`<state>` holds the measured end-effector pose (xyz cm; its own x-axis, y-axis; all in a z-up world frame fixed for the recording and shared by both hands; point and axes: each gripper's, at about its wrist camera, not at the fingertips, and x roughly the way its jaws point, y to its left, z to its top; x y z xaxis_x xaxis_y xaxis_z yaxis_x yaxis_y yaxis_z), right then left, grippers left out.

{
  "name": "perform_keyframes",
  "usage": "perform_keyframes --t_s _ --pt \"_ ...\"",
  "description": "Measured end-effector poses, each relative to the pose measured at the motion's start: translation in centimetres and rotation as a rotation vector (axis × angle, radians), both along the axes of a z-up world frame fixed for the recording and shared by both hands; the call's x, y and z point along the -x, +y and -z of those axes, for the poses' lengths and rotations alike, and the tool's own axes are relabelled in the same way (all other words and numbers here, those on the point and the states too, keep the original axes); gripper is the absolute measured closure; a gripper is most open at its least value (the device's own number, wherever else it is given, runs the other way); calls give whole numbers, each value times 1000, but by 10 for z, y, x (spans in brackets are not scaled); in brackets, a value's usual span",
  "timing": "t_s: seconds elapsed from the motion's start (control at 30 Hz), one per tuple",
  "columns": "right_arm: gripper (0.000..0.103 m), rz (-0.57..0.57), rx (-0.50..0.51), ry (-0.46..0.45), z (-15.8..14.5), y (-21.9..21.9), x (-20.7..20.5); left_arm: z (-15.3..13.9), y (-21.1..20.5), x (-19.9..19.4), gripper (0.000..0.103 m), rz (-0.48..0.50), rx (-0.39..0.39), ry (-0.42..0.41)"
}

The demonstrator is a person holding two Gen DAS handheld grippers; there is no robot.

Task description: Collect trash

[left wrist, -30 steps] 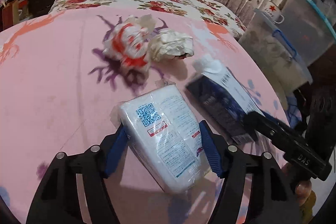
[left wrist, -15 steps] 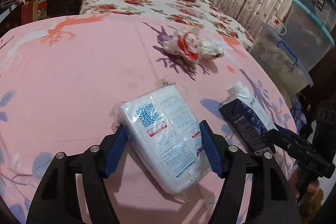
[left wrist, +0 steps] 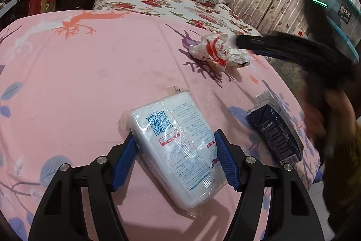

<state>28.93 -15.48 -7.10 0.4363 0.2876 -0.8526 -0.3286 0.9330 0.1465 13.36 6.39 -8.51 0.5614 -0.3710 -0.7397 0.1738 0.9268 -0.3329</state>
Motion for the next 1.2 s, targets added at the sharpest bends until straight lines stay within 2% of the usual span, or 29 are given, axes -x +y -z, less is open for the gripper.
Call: perform_keyframes --t_s 0.07,0.13,0.17,0.2,0.23,0.3,0.47,0.63,0.73,0.93,1.2 --pt "29 11 21 66 17 10 -25 0 6 3 38 -8 9 -1" --pt "38 11 60 102 30 19 -41 0 11 7 38 -15 15 -4" --pt "57 1 72 112 34 24 -43 0 12 7 38 -16 16 -5" --pt "63 -20 80 126 39 30 -43 0 13 8 38 -17 17 -6" --pt "66 -40 83 108 38 35 -35 0 14 9 38 -17 19 -6" --pt "67 -105 54 102 34 44 -14 0 15 9 38 -14 23 -6" --pt "67 -244 -33 90 20 44 76 0 11 11 38 -3 16 -4" --pt "67 -285 -47 25 14 31 160 0 3 19 38 23 10 3" --pt "67 -253 -51 -26 17 21 193 0 -9 25 38 49 -10 4" --pt "67 -156 -137 -25 24 2 208 1 -18 30 37 58 -21 14" --pt "67 -135 -138 -28 24 1 207 1 -18 35 37 67 -3 21"
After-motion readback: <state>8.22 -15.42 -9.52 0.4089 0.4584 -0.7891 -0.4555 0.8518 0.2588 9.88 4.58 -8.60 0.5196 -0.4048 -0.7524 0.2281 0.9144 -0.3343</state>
